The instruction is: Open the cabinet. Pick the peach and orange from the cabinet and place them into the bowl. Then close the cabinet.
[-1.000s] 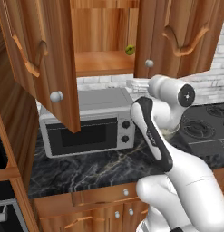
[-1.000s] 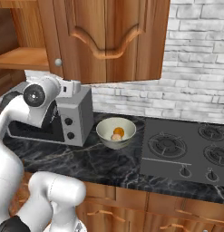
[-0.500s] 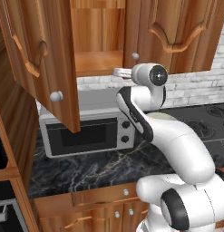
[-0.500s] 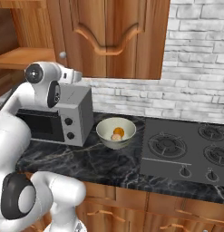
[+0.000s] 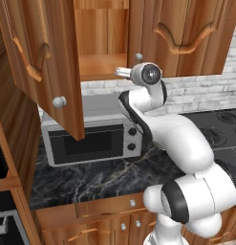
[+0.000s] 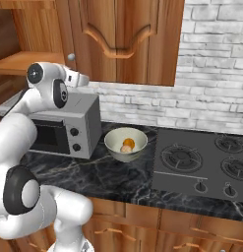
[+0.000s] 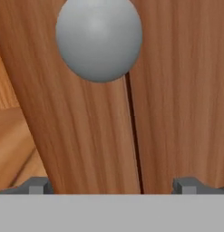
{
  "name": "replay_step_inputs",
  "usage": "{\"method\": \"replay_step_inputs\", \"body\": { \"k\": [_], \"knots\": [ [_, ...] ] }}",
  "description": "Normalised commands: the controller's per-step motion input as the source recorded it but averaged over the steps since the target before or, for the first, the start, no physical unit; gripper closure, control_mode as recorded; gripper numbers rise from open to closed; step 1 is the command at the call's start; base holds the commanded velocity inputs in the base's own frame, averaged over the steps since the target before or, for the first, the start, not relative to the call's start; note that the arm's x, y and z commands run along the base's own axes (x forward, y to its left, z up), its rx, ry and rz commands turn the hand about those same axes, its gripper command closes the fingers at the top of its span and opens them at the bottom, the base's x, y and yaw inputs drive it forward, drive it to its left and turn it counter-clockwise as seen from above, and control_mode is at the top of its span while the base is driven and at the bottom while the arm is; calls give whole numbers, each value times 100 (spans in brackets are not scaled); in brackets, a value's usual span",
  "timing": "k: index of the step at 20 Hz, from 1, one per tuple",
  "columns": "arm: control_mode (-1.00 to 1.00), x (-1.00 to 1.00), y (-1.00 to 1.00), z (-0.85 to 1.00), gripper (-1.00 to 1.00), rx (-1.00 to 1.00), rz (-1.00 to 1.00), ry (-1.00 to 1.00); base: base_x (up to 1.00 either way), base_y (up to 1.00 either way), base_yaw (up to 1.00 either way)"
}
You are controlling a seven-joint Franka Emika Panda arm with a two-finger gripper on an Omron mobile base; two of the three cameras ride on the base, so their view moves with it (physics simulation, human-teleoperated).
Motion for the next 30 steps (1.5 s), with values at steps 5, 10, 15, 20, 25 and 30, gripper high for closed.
{"method": "replay_step_inputs", "body": {
  "k": [5, 10, 15, 20, 25, 30],
  "knots": [
    [-100, -50, 42, 47, -100, 0, 1, 15, 0, 0, 0],
    [-100, -100, 55, -6, -100, -11, 11, -2, 0, 0, 0],
    [-100, -100, 34, -10, -100, -6, 11, -14, 0, 0, 0],
    [-100, -100, 0, 36, -100, 1, 24, -6, 0, 0, 0],
    [-100, -100, 10, 47, -100, 0, 39, 0, 0, 0, 0],
    [-100, -100, 20, 43, -100, 0, 46, 0, 0, 0, 0]
  ]
}}
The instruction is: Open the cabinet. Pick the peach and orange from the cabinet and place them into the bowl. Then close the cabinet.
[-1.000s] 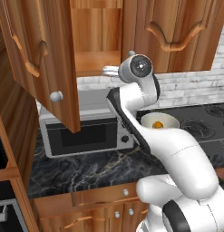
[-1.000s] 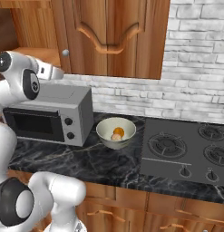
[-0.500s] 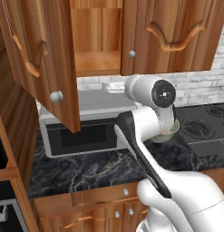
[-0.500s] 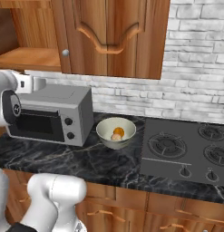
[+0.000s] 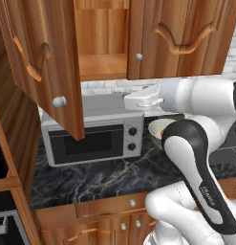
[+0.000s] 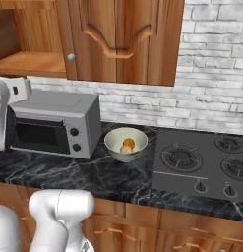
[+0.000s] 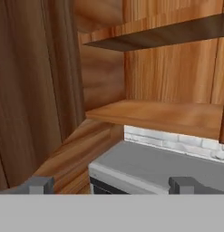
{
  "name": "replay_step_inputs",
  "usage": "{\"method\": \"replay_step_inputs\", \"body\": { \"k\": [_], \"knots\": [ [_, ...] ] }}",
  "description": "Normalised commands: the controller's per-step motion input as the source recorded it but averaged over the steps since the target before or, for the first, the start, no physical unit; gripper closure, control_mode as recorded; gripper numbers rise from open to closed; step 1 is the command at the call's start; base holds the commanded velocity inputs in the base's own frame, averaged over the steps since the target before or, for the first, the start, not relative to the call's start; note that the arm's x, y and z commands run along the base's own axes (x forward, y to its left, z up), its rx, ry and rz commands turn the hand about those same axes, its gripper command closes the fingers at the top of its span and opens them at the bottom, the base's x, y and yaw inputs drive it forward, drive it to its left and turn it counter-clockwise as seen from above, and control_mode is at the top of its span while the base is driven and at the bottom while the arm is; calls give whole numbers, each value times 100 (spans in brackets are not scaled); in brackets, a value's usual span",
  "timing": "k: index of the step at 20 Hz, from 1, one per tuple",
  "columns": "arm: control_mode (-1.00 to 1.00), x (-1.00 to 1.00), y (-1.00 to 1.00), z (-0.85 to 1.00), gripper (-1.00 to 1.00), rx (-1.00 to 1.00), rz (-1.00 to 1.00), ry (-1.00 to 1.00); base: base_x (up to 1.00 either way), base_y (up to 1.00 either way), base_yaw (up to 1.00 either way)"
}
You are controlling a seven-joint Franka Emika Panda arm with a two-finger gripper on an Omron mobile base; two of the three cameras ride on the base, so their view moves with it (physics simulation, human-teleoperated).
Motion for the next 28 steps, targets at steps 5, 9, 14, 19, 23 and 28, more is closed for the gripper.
{"method": "replay_step_inputs", "body": {
  "k": [5, 9, 14, 19, 23, 28],
  "knots": [
    [-100, -82, 12, 0, -100, -1, 13, -5, 0, 0, 0],
    [-100, -99, 37, -3, -100, -1, 18, -16, 0, 0, 0],
    [-100, -92, 39, 6, -100, 0, 17, -24, 0, 0, 0],
    [-100, -30, 32, 5, -100, 0, 7, -20, 0, 0, 0],
    [-100, 55, 25, -3, -100, 0, -9, 0, 0, 0, 0],
    [-100, 70, 54, -10, -100, 1, -22, 1, 0, 0, 0]
  ]
}}
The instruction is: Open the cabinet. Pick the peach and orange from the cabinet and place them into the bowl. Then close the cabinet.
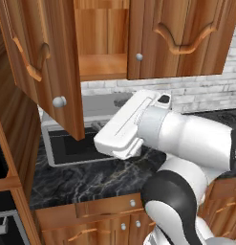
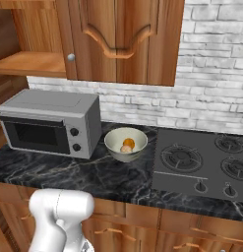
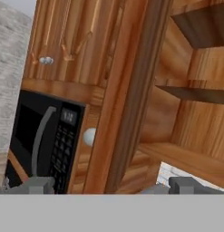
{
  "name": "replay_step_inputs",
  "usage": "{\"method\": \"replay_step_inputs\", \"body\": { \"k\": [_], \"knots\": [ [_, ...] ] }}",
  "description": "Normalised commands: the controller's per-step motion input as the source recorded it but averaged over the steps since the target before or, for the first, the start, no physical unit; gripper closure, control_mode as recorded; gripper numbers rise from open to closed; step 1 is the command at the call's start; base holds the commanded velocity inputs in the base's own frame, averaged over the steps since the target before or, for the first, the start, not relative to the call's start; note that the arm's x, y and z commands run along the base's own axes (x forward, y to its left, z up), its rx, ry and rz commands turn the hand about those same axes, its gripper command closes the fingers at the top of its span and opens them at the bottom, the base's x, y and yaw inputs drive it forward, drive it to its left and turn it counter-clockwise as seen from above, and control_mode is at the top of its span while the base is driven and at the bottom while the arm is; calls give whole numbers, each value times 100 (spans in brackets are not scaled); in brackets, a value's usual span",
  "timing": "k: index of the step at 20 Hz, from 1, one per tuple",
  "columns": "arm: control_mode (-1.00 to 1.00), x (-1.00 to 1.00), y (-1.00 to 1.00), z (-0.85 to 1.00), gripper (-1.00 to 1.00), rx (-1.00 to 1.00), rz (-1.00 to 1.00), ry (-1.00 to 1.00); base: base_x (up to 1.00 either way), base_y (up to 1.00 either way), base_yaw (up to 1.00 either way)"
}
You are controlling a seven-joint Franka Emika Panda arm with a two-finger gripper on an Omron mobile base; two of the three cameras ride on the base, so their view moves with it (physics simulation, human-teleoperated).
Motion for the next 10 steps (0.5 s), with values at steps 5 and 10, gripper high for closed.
{"method": "replay_step_inputs", "body": {
  "k": [5, 10],
  "knots": [
    [-100, 2, 71, -6, -100, 0, -29, 0, 0, 0, 0],
    [-100, 16, 10, -1, -100, 0, -39, 0, 0, 0, 0]
  ]
}}
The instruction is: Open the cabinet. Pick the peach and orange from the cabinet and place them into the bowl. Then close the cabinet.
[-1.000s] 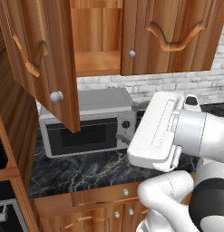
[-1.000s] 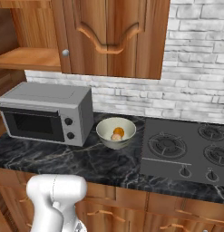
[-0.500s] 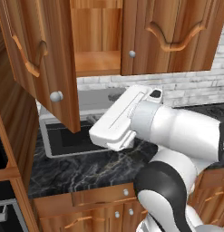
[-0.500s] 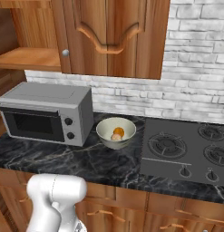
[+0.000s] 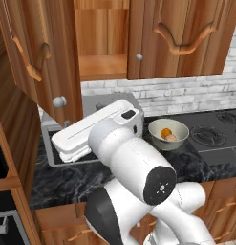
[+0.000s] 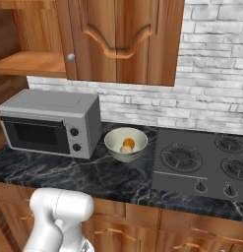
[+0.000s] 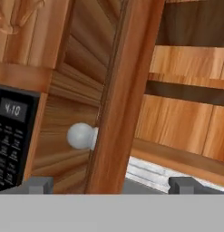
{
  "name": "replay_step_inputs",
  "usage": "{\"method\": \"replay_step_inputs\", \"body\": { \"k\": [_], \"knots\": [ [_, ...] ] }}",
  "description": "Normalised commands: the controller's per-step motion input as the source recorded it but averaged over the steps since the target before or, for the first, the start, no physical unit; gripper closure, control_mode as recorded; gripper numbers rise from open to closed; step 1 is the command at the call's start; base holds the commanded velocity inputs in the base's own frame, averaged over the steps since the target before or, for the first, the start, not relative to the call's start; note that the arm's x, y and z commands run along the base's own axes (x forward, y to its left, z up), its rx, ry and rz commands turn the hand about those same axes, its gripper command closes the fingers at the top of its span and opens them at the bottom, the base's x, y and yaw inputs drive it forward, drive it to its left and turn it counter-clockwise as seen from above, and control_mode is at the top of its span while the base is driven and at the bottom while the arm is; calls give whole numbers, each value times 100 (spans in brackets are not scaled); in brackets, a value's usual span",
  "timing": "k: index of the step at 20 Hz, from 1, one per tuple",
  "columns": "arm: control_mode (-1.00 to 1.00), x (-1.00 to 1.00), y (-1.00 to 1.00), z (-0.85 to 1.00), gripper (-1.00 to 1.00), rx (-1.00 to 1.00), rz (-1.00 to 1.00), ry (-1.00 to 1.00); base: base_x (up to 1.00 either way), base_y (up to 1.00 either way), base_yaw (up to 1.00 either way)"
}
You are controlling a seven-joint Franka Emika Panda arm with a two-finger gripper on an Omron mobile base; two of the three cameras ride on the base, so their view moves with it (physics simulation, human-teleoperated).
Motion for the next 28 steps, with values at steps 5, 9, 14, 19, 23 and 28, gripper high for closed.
{"method": "replay_step_inputs", "body": {
  "k": [5, 9, 14, 19, 23, 28],
  "knots": [
    [-100, 94, -16, -22, -100, 0, -28, 3, 0, 0, 0],
    [-100, 100, -4, -32, -100, 0, -8, 17, 0, 0, 0],
    [-100, 100, -88, -12, -100, 11, -5, 8, 0, 0, 0],
    [-100, 100, -100, -22, -100, 11, -13, 3, 0, 0, 0],
    [-100, 100, -89, -17, -100, 1, -25, 0, 0, 0, 0],
    [-100, 100, -49, -14, -100, 0, -39, -2, 0, 0, 0]
  ]
}}
